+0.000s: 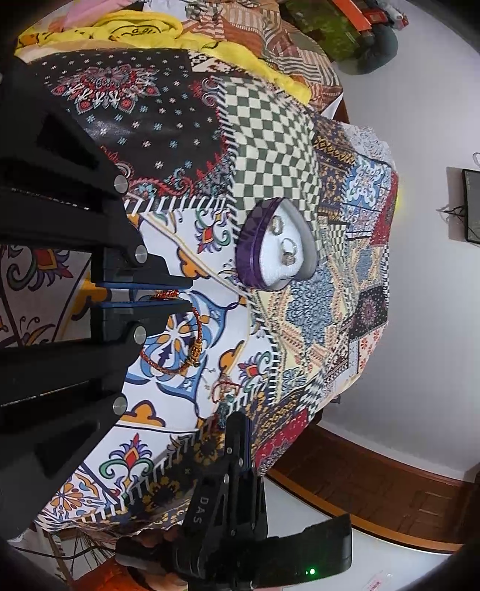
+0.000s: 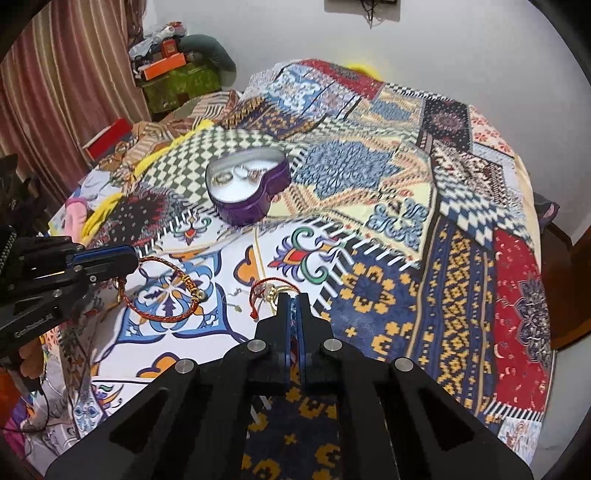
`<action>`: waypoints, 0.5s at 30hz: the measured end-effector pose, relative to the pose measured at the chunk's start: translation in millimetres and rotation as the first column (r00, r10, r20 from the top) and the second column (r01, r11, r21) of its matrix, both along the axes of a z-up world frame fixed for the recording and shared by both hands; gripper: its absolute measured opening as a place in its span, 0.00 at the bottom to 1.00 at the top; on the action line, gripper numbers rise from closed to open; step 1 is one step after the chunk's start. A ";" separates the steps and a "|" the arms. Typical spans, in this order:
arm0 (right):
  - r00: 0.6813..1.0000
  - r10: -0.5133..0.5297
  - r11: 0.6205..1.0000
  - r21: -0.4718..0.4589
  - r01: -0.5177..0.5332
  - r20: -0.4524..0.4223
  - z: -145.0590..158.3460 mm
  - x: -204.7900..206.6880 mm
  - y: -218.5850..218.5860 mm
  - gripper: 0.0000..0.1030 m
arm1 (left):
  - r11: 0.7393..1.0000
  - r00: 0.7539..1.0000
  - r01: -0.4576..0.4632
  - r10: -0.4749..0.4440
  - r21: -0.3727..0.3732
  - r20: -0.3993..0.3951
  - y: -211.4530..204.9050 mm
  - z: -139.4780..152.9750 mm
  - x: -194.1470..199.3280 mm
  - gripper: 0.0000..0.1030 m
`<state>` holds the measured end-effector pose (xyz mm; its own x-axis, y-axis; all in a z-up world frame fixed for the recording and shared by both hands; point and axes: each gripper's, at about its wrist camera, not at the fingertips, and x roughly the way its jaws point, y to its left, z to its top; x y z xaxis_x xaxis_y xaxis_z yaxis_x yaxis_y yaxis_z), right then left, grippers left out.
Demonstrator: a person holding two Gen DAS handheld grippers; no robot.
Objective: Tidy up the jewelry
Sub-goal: 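Carry the red bracelet with the left tool while the right tool grasps a gold ring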
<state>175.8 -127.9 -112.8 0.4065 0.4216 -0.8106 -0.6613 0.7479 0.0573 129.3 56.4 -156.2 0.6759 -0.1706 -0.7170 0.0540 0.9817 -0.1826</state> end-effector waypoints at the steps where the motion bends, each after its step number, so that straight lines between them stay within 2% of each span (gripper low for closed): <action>1: 1.000 -0.003 1.000 0.007 0.003 0.008 4.9 -0.5 -1.4 0.02 | 1.000 1.000 -0.004 0.004 0.000 0.007 1.0 2.9 0.1 0.03; 6: 0.998 -0.014 1.000 0.023 0.013 0.054 22.7 -3.2 -3.1 0.02 | 1.000 0.999 -0.016 0.016 0.010 0.047 4.5 18.1 -1.2 0.03; 9: 0.999 0.002 1.000 0.022 -0.003 0.043 21.7 -1.8 -1.5 0.03 | 1.000 0.998 -0.023 0.022 0.010 0.061 6.5 23.5 -2.0 0.03; 11: 1.000 0.003 1.000 0.013 -0.003 0.003 12.9 0.8 -1.2 0.11 | 1.000 0.998 -0.022 0.021 0.004 0.061 7.4 24.1 -2.6 0.03; 13: 0.999 -0.002 1.000 -0.004 0.002 -0.034 0.2 3.3 -0.6 0.31 | 1.000 0.998 -0.018 0.018 0.003 0.056 6.8 21.9 -3.2 0.03; 15: 0.999 -0.002 0.999 -0.036 0.001 -0.038 -10.7 3.6 1.8 0.32 | 1.000 0.999 -0.017 0.016 0.006 0.047 5.8 18.9 -3.0 0.03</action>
